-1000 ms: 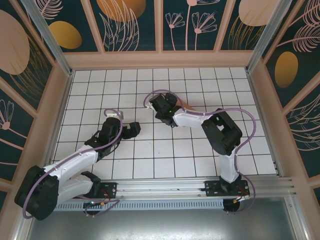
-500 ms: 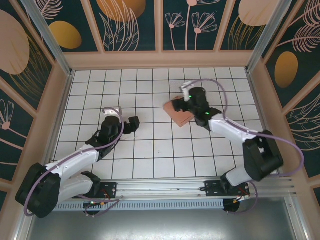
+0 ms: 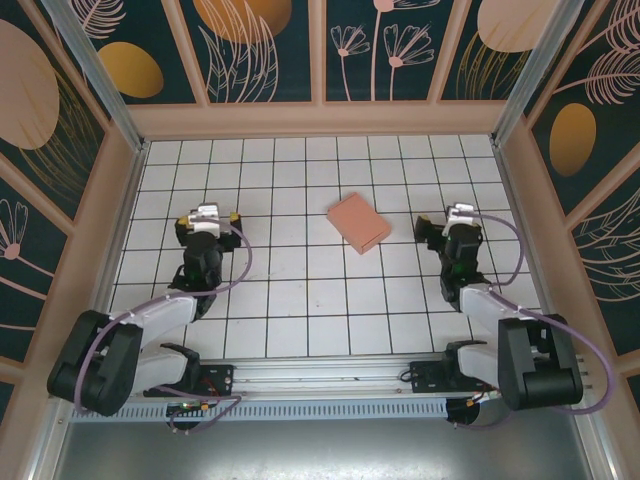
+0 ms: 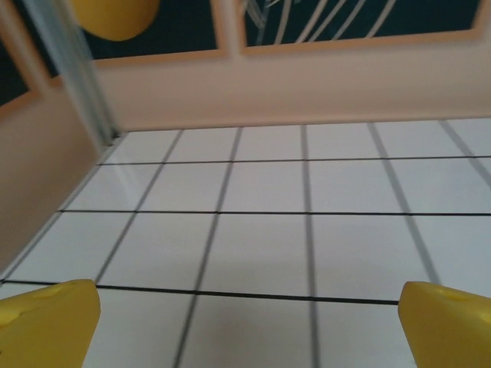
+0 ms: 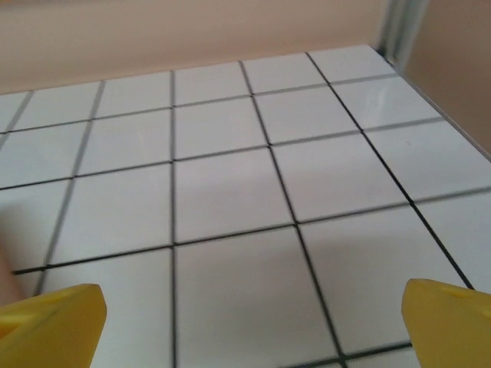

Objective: Fold the paper box

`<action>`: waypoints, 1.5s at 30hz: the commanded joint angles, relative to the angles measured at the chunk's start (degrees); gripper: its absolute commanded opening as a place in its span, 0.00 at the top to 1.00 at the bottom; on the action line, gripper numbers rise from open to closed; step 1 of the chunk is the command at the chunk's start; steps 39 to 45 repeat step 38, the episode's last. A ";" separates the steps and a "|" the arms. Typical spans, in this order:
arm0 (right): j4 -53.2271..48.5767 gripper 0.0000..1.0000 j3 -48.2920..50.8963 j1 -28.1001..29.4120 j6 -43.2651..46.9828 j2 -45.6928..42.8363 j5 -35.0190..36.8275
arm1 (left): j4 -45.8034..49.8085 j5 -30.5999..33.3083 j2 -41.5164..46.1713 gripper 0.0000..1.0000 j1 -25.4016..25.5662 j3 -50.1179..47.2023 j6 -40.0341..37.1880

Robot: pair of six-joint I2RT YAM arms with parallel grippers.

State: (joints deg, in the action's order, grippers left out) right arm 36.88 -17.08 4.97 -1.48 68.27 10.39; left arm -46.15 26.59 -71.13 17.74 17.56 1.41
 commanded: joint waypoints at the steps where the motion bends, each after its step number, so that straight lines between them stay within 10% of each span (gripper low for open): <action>1: 18.32 0.01 4.38 -3.67 -0.17 3.98 -2.27 | -13.54 -4.19 -3.94 0.01 -5.69 -4.40 -1.48; 14: 34.09 0.01 3.34 -8.02 0.49 19.95 -14.88 | -25.06 -19.47 -15.71 0.01 -17.03 -3.43 2.67; 45: 33.69 0.01 3.28 -7.70 0.64 19.83 -14.26 | -26.66 -18.07 -15.92 0.01 -17.03 -4.03 2.98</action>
